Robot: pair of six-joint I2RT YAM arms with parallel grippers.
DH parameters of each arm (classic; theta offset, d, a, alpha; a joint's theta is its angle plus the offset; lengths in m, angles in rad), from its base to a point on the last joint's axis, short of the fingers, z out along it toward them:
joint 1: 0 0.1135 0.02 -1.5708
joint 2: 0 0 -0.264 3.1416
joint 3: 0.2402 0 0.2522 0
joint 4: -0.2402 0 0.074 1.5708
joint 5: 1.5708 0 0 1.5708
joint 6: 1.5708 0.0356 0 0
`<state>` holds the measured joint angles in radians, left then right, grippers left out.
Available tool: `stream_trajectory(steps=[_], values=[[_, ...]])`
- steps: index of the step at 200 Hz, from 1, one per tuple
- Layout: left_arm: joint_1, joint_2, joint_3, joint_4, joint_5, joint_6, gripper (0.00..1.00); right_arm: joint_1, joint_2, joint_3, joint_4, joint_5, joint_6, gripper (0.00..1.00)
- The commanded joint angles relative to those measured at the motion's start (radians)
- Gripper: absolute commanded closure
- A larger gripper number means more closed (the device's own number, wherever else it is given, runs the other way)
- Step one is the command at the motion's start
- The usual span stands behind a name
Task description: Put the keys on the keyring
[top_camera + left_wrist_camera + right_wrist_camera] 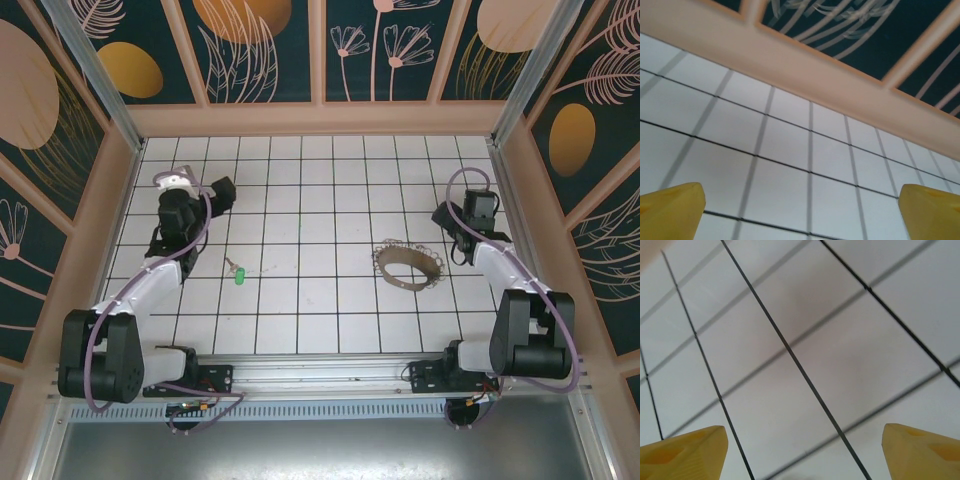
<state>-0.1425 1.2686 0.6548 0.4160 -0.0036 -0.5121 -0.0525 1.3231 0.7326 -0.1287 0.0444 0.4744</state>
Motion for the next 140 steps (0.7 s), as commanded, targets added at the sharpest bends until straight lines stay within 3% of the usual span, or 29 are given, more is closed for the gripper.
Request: stream_trajectory(steps=[1, 38, 81, 140], values=[[-0.062, -0.017, 0.018, -0.053, 0.036, -0.134, 0.01, 0.005, -0.08, -0.024, -0.176, -0.01, 0.054, 0.19], [-0.207, 0.012, 0.01, -0.039, 0.004, -0.178, 0.02, 0.011, -0.143, -0.098, -0.25, -0.022, 0.128, 0.19], [-0.347, 0.099, 0.079, -0.078, 0.003, -0.177, 0.01, 0.054, -0.108, -0.149, -0.253, -0.025, 0.187, 0.2], [-0.416, 0.135, 0.089, -0.064, -0.006, -0.179, 0.01, 0.162, -0.003, -0.142, -0.212, -0.017, 0.231, 0.22]])
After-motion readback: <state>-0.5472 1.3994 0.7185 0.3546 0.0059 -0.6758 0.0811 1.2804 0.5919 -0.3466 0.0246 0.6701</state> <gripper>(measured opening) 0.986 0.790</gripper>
